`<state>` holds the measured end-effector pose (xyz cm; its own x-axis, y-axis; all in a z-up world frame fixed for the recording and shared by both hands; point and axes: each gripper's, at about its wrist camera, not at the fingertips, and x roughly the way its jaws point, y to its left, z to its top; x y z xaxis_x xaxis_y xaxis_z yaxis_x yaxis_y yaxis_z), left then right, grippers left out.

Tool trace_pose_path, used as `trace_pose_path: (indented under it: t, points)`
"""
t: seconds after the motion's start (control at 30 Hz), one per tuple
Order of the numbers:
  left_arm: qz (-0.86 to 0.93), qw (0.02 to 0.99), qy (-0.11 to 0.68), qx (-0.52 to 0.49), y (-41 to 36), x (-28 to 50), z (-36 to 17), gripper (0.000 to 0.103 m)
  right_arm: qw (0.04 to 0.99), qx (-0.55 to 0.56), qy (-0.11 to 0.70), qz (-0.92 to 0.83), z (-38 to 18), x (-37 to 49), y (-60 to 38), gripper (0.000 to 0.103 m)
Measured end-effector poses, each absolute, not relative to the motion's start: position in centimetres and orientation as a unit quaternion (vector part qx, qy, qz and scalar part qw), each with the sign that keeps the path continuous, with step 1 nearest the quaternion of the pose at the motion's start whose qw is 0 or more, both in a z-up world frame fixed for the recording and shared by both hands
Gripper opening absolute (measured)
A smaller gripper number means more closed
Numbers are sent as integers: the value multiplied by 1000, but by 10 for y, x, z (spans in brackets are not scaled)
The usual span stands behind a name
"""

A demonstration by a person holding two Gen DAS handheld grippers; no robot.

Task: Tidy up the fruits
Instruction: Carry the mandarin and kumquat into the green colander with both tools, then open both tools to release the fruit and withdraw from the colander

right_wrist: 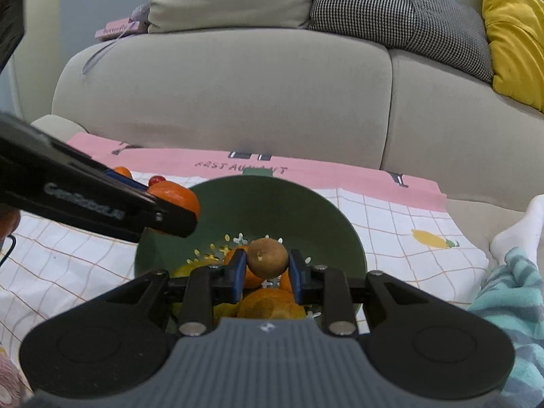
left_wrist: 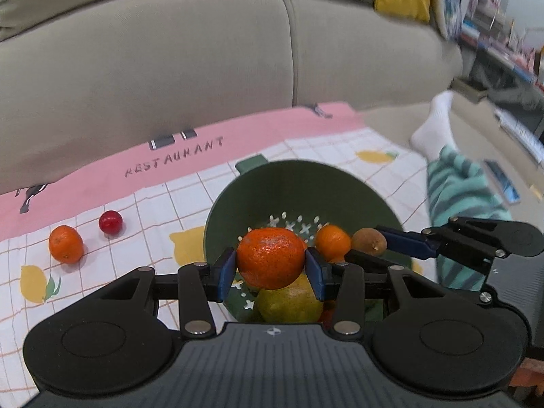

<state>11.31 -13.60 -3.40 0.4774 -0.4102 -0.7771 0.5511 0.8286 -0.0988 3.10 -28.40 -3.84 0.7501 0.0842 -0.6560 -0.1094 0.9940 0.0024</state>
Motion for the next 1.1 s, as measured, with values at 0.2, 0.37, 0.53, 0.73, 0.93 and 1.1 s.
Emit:
trace_pose_path:
  t: [0.2, 0.37, 0.53, 0.73, 0.93, 1.1]
  points:
    - [-275, 840, 454, 116, -147, 131, -48, 49, 928, -25, 367, 63, -55, 47, -285, 23]
    - [-262, 831, 471, 139, -152, 141, -59, 49, 917, -24, 389, 78, -70, 60, -285, 23]
    - [-264, 827, 472, 152, -156, 143, -63, 49, 911, -18, 405, 80, -79, 67, -284, 23]
    - [-268, 825, 470, 166, -163, 145, -65, 50, 910, -15, 407, 82, -82, 70, -283, 23]
    - [-269, 822, 476, 159, -165, 145, -71, 50, 910, -7, 406, 83, -83, 71, -284, 24]
    - [-270, 821, 481, 146, -163, 146, -71, 51, 911, -8, 404, 83, -83, 69, -284, 25]
